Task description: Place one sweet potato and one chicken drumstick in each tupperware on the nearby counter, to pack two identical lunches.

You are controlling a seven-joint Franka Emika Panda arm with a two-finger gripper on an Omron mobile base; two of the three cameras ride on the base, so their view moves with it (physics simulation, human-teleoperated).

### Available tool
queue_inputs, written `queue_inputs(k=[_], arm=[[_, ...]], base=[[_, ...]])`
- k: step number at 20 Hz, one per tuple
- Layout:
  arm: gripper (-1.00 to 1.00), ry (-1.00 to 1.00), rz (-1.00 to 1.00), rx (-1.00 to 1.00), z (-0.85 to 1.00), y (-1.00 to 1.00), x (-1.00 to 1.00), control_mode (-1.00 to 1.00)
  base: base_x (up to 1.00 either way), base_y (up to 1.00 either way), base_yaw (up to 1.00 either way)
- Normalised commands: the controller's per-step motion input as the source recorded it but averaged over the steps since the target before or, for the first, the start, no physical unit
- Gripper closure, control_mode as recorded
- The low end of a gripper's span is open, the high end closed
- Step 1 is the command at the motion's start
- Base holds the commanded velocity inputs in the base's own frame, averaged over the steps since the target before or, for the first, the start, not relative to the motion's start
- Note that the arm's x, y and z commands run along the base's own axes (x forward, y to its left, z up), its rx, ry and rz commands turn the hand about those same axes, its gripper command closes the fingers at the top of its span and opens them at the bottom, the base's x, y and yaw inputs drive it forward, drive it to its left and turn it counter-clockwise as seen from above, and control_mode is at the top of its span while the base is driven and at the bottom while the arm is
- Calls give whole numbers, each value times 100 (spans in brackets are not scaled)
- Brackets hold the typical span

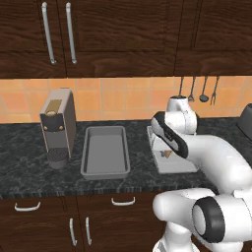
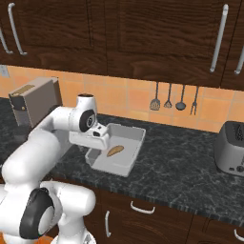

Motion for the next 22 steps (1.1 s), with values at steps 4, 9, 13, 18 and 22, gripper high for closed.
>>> queue_inputs(k=[4,9,13,18,22], arm=[[-100,-19,3,0,88,0,-100,-100],[-100,-21,6,0,40,0,-89,-100],[-100,-2,2,0,0,1,-5,-100],[-100,0,0,0,0,0,0,-100],[-100,0,0,0,0,0,0,100]], base=[[0,0,0],[0,0,0],[0,0,0],[0,0,0],[-94,-16,-19]])
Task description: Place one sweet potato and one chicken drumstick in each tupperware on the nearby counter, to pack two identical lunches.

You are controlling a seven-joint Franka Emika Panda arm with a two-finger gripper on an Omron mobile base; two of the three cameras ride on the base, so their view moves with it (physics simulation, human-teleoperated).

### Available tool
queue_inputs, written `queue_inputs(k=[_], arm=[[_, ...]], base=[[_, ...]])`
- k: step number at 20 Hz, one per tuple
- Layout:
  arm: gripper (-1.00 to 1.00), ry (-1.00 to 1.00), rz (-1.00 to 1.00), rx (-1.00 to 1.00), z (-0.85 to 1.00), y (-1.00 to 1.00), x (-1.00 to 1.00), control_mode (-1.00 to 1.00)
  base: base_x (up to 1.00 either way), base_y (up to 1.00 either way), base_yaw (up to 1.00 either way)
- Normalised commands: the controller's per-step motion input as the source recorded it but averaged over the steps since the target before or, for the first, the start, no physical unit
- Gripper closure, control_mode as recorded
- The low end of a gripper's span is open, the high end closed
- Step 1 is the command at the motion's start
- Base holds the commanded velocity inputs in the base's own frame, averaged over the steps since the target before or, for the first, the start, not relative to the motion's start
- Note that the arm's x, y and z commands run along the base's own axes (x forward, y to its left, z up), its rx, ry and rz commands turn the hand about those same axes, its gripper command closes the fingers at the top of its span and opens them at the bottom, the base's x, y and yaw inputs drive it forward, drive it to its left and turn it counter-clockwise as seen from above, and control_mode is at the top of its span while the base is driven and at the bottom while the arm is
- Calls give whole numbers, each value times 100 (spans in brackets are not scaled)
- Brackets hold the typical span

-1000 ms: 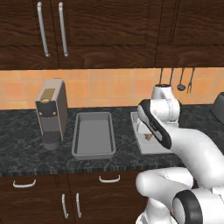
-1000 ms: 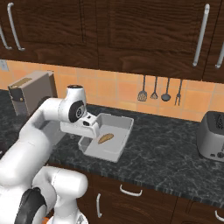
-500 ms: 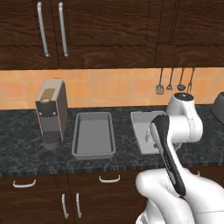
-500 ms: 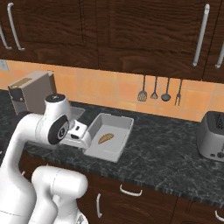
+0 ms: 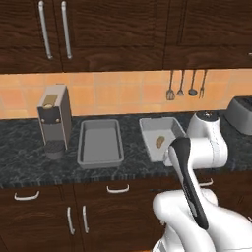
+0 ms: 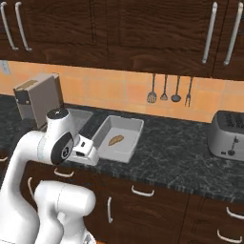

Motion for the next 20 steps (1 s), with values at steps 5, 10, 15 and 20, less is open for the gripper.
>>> queue_inputs(k=[5,10,15,20], arm=[[-100,0,0,0,0,0,0,100],[-100,0,0,0,0,0,0,100],[-100,0,0,0,0,0,0,100],[-100,0,0,0,0,0,0,100]], base=[[-68,-25,-62],[-4,-28,-79],[11,-82,-46],[46,-100,-13]])
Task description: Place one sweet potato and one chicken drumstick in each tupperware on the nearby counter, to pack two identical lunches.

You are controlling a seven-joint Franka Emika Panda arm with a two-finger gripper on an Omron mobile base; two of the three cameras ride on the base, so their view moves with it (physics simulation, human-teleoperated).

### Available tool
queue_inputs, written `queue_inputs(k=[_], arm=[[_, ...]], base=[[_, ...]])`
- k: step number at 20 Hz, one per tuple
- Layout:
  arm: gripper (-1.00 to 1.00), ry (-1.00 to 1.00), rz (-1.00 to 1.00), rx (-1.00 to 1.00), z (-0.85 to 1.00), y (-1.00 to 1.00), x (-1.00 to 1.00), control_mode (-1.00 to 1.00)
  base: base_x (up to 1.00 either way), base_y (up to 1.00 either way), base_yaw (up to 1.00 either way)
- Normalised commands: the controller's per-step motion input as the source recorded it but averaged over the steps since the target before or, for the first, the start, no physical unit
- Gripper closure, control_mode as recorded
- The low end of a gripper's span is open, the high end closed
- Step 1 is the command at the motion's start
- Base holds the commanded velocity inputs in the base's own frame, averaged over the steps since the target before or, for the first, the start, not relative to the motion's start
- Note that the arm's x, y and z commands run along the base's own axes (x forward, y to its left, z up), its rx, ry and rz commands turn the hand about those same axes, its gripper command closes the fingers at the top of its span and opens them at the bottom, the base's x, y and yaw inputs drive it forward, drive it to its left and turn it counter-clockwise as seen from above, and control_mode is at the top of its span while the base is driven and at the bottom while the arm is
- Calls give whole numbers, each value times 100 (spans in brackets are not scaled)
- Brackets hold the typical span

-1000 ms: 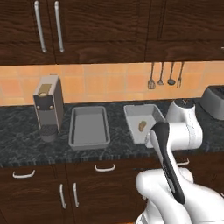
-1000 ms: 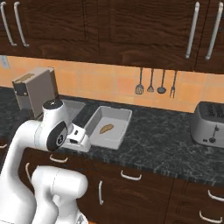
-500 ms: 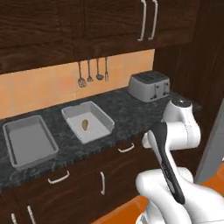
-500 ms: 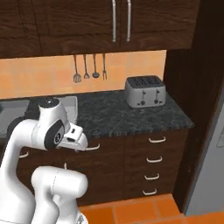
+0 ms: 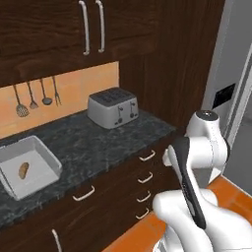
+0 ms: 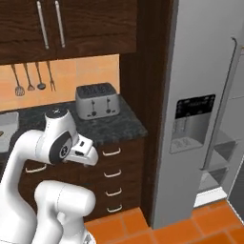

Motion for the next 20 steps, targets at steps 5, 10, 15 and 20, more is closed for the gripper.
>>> queue_inputs(k=[5,10,15,20], arm=[[-100,0,0,0,0,0,0,100],[-100,0,0,0,0,0,0,100],[-100,0,0,0,0,0,0,100],[-100,0,0,0,0,0,0,100]], base=[[57,-100,-16],[49,-100,0],[32,-100,1],[35,-100,13]])
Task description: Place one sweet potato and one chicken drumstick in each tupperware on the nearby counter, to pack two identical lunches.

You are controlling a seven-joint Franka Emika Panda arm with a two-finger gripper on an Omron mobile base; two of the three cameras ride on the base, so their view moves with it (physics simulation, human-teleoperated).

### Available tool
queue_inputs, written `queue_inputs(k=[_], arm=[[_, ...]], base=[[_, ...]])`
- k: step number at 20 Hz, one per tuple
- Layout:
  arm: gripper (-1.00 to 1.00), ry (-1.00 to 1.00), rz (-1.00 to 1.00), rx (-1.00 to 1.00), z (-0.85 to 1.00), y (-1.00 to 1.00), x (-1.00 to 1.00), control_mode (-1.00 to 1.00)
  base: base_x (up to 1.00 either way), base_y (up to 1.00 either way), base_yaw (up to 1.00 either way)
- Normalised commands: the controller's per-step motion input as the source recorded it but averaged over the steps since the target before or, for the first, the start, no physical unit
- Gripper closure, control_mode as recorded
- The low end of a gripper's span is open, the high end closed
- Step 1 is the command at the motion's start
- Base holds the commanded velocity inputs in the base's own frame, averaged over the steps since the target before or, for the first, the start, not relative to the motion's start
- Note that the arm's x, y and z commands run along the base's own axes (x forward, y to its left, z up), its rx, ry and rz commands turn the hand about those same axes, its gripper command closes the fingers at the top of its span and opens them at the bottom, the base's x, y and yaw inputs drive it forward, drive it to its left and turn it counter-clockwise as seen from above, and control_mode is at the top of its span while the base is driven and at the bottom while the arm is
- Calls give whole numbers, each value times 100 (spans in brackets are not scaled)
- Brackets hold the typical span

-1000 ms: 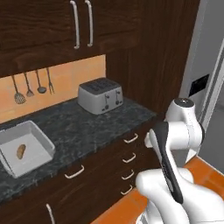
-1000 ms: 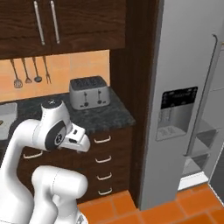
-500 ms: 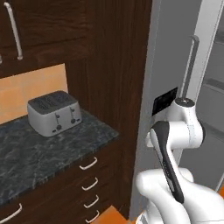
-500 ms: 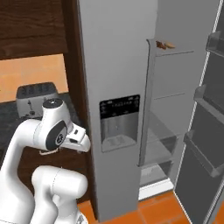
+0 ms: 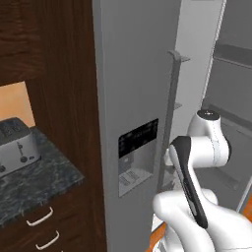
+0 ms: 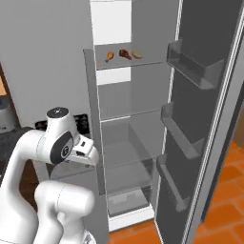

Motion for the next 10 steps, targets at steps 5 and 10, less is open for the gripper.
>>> queue_inputs(k=[5,10], arm=[[-100,0,0,0,0,0,0,100],[-100,0,0,0,0,0,0,100]], base=[[44,-63,32],[24,-29,34]])
